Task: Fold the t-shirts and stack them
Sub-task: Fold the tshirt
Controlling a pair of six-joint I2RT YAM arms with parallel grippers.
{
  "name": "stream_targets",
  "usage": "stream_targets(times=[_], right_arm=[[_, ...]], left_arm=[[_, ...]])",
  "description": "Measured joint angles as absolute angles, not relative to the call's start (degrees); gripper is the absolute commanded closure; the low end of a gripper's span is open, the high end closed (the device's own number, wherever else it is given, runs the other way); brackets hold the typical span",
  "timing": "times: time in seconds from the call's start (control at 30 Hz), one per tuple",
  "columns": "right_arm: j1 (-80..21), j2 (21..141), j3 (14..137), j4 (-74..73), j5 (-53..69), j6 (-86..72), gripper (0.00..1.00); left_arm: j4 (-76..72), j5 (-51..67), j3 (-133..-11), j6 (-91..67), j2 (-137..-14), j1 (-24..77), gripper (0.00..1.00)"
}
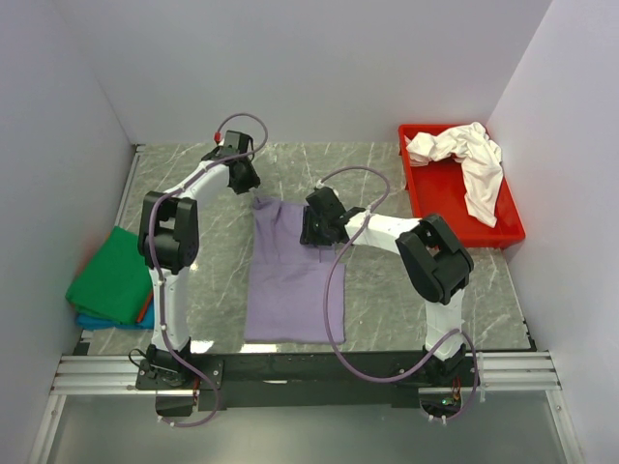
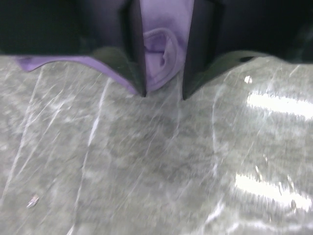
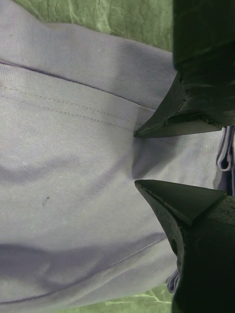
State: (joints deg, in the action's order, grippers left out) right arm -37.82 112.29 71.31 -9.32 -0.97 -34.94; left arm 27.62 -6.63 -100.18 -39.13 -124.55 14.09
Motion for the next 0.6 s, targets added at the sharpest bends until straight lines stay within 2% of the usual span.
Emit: stream_targets(times=[0.1,0.3,0.4,0.47,0.6], right_arm=[[-37.6,112.25,71.16,-9.04,-0.51,-34.98,0.53],[-37.21,112.01,70.98,-8.86,0.14,-34.87,0.53],[-36.34,111.63,71.0,-9.5,0.56,-34.59,0.52],[-34.81,111.35,71.26,-10.66,0.64,-34.09,0.52],[-29.82,111.35,74.26,-13.89,0.69,-32.93,0.52]], left_arm=[[25.63,-5.76,-100.18,-38.2,-124.55,13.56,0.43],[22.26,-3.64,-97.19,-38.63,-123.37,12.75,0.39],[21.61,-2.83,-91.26,-41.39,-118.91,12.71,0.45],[21.76,-2.81,-87.88,-43.27,-115.26,12.73,0.53],[21.74,-4.12,-80.73,-47.55,-106.5,13.63,0.62]])
